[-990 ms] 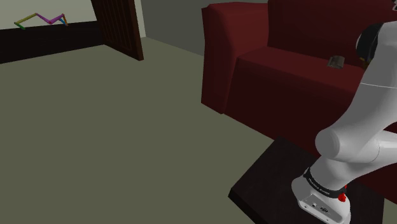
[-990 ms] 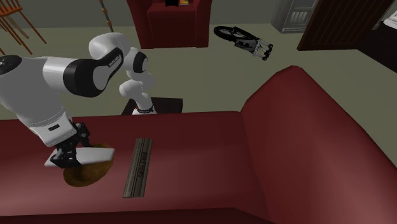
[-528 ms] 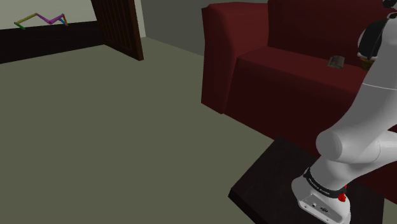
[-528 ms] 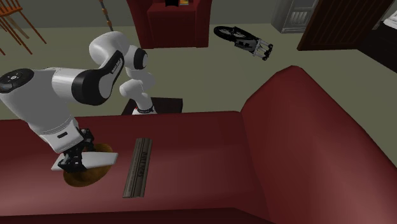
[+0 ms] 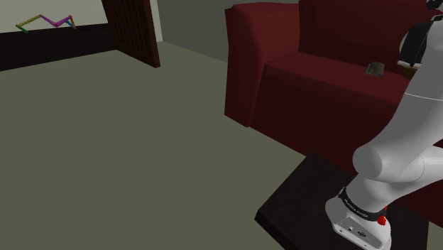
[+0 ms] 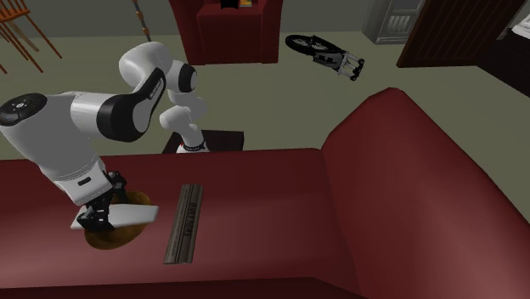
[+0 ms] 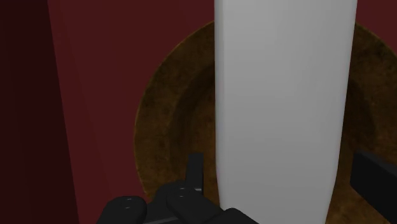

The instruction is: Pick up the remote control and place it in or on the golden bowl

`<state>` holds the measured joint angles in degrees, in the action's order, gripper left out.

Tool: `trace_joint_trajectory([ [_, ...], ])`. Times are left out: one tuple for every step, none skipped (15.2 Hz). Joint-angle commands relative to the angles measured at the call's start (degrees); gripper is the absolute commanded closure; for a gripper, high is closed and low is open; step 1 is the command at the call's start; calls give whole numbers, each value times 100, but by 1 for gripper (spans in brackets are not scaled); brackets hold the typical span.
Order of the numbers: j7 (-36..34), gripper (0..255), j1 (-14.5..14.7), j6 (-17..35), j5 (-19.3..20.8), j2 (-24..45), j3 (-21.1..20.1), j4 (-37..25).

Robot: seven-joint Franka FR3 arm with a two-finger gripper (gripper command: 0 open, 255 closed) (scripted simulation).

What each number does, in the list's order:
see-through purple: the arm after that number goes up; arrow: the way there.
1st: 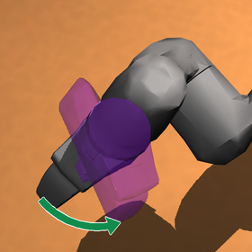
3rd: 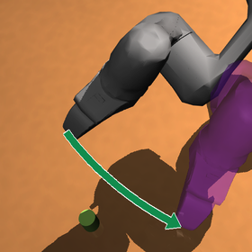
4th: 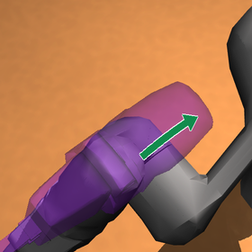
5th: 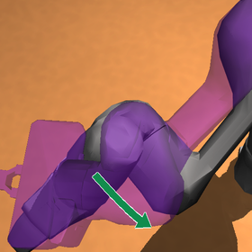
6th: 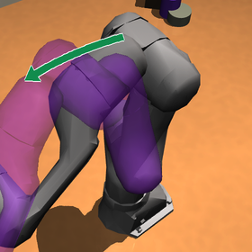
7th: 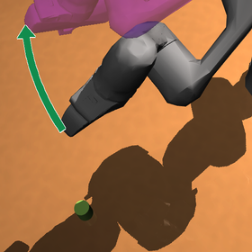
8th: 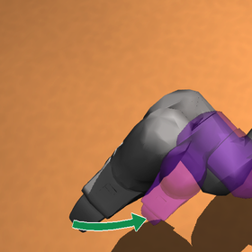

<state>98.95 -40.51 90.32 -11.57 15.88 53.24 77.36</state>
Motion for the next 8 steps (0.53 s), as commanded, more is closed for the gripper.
trace_joint_trajectory([
  [0,0,0,1,0,-1,0,0],
  [0,0,0,1,0,-1,0,0],
  [0,0,0,1,0,0,0,0],
  [0,0,0,0,0,0,0,0],
  [23,0,-93,-231,-66,78,-4,-289],
  [50,0,-206,-473,-147,173,-13,-604],
  [80,0,-345,-730,-246,286,-26,-949],
  [104,0,-476,-944,-339,390,-41,-1247],
])
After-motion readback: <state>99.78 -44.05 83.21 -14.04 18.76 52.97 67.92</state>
